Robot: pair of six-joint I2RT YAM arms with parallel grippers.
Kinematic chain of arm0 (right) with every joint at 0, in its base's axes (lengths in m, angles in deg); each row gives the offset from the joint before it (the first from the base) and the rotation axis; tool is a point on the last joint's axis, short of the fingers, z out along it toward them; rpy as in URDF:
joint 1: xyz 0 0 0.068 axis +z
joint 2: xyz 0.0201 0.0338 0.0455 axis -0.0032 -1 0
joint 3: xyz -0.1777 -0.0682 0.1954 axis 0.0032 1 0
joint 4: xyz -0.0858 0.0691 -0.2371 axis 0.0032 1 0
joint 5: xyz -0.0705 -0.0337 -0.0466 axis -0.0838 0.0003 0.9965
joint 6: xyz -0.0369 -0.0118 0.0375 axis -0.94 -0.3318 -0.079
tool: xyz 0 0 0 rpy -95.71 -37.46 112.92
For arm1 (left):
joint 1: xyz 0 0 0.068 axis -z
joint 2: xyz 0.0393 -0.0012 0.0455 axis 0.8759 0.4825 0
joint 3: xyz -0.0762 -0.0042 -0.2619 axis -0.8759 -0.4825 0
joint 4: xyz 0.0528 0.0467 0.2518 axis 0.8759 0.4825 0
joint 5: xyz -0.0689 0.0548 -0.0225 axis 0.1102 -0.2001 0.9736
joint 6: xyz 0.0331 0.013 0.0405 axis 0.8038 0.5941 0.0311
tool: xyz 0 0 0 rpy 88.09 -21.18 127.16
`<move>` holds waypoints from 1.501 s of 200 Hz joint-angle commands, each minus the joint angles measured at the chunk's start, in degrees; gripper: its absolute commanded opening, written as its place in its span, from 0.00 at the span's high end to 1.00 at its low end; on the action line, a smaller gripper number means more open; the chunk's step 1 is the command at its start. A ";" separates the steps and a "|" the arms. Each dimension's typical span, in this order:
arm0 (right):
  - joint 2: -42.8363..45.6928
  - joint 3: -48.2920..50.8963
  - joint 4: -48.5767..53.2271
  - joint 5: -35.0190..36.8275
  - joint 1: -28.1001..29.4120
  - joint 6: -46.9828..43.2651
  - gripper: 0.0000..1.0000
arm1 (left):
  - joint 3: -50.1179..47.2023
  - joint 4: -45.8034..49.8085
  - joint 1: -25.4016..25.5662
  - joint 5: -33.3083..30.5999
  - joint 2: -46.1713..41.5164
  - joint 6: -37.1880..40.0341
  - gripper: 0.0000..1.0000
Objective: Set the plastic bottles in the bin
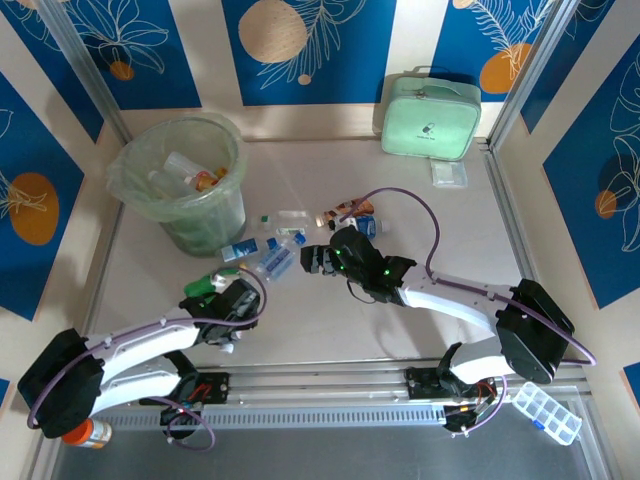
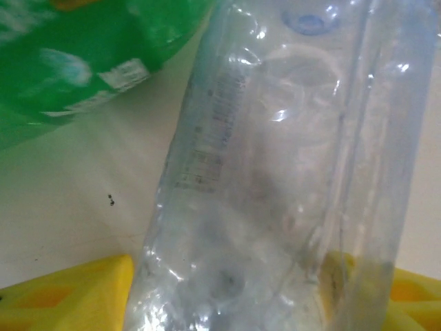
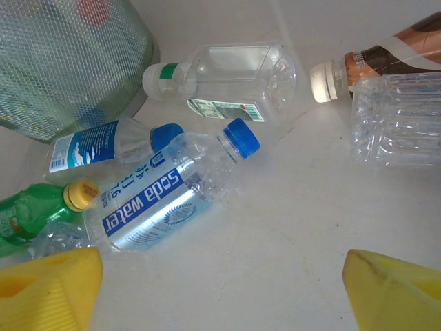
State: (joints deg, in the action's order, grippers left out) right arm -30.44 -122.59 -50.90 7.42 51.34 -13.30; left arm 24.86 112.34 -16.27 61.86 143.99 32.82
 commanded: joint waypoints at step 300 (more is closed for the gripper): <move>0.67 0.43 -2.09 -0.88 -1.15 0.39 0.09 | 18.31 8.73 8.36 4.41 24.81 5.77 0.35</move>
State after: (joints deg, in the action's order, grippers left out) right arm -30.09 -121.81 -53.13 6.99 50.44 -13.28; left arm 41.61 116.40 -9.95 65.62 165.21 39.77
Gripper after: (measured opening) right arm 0.907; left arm 0.616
